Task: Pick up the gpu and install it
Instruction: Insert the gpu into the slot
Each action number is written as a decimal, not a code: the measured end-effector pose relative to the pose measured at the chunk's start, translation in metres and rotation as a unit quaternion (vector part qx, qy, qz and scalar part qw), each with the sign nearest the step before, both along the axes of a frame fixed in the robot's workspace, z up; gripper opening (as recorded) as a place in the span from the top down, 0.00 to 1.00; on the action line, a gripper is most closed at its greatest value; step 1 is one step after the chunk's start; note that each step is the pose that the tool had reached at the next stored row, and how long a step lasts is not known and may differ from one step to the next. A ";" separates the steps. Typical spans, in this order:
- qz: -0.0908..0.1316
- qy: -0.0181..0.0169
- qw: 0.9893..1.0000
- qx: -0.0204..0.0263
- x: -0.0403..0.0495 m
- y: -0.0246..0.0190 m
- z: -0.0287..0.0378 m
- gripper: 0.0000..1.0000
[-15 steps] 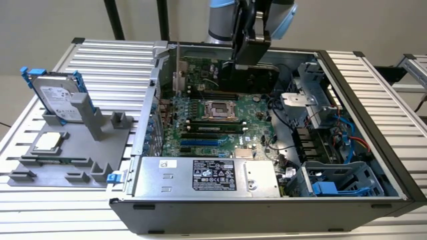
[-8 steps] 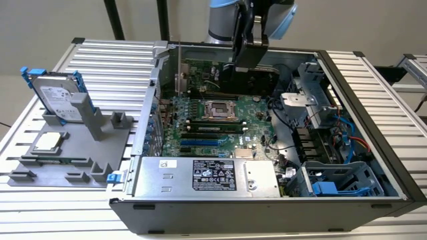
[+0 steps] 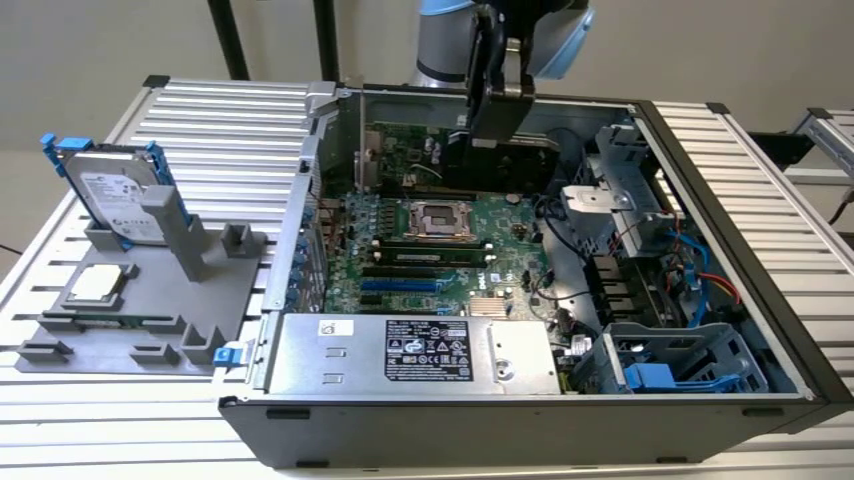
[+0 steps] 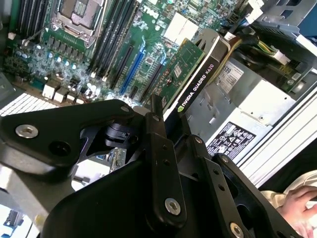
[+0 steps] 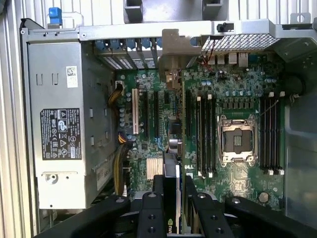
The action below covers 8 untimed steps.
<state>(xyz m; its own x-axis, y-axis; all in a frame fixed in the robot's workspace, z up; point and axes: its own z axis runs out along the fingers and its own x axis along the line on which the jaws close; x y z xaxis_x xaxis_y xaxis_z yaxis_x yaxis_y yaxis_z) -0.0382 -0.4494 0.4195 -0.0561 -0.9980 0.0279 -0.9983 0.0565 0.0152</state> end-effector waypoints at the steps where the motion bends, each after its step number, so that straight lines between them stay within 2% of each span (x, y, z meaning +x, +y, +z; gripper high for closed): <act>1: 0.000 0.000 1.000 0.000 0.0000 0.0000 0.0000 1.00; 8: 0.000 0.000 1.000 0.000 -0.0001 0.0001 -0.0004 1.00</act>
